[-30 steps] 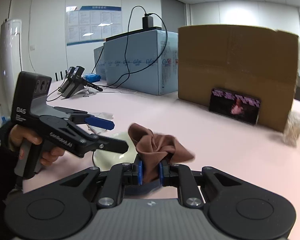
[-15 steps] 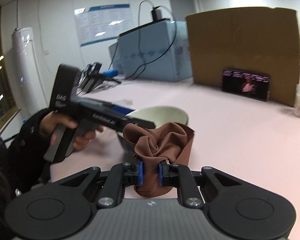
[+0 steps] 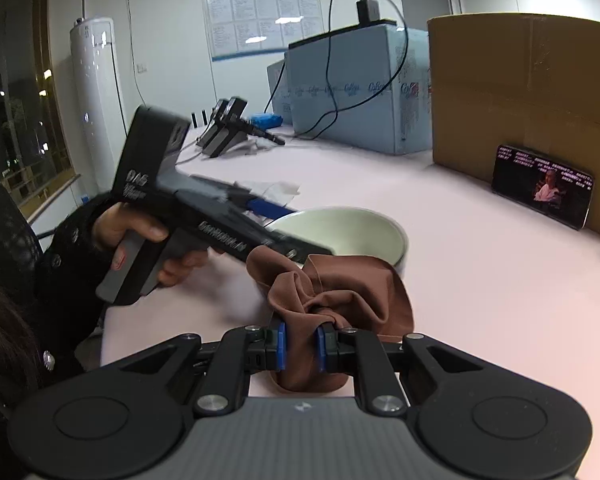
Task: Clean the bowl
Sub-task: 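Lift the brown cloth out of the bowl with the right tool, then wipe the bowl's outer wall with the cloth while the left tool holds the rim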
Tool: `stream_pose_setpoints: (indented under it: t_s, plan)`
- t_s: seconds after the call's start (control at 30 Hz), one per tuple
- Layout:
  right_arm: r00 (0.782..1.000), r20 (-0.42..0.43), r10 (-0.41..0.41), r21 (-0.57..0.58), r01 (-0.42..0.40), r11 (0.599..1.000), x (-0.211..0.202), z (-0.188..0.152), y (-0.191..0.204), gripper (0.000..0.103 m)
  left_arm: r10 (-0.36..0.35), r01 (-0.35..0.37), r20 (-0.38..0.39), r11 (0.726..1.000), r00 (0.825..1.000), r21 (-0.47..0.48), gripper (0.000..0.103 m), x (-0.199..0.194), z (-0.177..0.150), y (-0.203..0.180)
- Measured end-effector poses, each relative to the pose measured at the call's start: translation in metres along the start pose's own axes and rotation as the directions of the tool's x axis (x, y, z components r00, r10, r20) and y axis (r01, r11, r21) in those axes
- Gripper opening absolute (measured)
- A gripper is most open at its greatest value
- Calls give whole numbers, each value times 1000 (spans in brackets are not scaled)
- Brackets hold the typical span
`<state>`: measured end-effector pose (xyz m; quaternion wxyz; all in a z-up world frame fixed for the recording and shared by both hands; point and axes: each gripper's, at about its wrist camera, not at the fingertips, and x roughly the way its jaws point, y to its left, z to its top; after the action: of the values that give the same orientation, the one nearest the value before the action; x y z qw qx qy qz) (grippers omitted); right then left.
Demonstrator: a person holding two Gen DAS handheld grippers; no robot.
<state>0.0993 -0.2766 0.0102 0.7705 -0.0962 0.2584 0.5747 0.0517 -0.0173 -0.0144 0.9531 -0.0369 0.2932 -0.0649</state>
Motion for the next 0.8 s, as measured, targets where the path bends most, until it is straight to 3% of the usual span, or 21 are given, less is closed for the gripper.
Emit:
stream_pose_setpoints:
  t_s: [0.27,0.47,0.67,0.8]
  plan:
    - [996,68,57,138,-66,988,4,-13,-28,19,-58,57,-25,997,998,-44,103,7,0,7]
    - [994,72,79,147,-89,985,4,-13,-23,20,-67,66,-24,997,997,-48,103,8,-1,8]
    - [985,72,159,95,-165,982,4,-13,-8,20,-68,67,-22,997,997,-44,103,8,-1,6]
    - [992,71,102,91,-108,990,4,-12,-4,20,-72,71,-20,997,997,-43,103,8,-1,7]
